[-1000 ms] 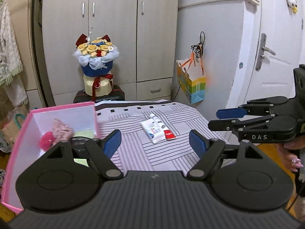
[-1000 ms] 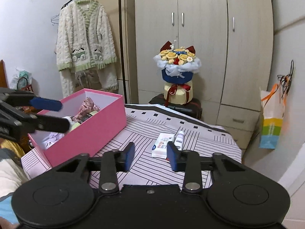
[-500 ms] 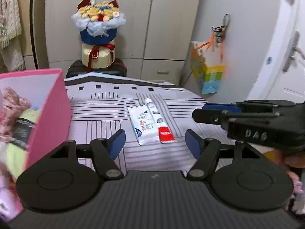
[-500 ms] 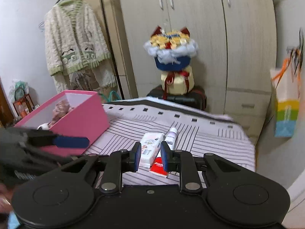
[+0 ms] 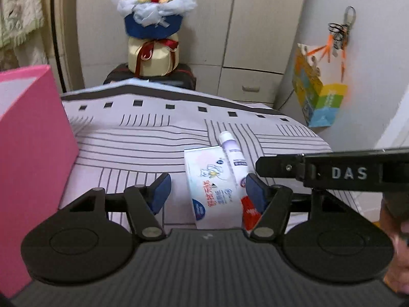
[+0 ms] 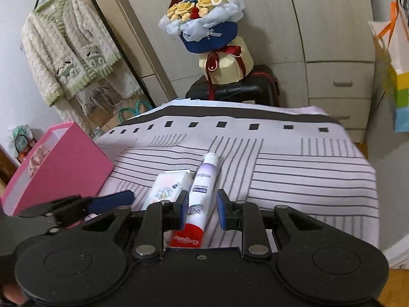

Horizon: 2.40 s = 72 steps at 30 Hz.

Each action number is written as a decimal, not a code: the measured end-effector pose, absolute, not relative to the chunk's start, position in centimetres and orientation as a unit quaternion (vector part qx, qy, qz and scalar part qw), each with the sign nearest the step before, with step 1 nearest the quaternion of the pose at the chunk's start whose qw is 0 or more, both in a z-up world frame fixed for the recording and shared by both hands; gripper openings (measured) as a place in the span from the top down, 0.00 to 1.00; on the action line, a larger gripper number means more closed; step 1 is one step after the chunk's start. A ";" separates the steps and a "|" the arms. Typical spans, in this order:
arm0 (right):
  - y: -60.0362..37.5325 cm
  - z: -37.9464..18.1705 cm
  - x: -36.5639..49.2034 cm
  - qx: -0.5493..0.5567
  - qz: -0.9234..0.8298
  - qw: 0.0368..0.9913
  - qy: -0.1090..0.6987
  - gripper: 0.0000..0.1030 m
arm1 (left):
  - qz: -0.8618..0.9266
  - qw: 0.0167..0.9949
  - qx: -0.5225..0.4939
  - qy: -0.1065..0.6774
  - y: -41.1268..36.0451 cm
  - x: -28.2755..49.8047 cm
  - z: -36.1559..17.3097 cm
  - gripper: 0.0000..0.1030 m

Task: Organize soft objects
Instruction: 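Grasp the white wipes packet with the left gripper while the right gripper grasps the white tube, then carry the wipes packet and white tube with both grippers over the pink box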

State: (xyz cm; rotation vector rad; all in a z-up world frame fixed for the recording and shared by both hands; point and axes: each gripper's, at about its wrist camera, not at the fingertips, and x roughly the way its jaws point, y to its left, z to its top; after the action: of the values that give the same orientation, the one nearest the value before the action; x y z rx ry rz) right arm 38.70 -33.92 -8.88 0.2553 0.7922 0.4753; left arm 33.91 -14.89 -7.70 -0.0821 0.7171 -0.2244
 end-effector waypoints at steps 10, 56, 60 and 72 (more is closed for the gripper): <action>-33.0 -10.7 40.9 0.140 0.228 0.873 0.407 0.68 | -0.088 0.929 -0.020 0.360 -14.9 34.4 -9.0 0.42; -30.6 -9.8 33.3 0.036 0.178 0.931 0.316 0.72 | -0.042 0.941 -0.061 0.329 -12.1 32.1 -8.5 0.63; -30.2 -9.2 31.5 0.048 0.183 0.930 0.316 0.72 | -0.069 0.943 -0.066 0.319 -11.9 30.2 -8.1 0.63; -30.2 -8.7 24.2 0.096 0.160 0.933 0.309 0.72 | -0.116 0.943 -0.061 0.305 -10.0 23.8 -6.7 0.63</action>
State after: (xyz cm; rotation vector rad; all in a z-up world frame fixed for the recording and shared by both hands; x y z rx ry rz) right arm 24.21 -30.18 -8.74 0.1968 0.6315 0.3283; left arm 23.83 -10.04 -6.68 -0.1245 0.6225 -0.2358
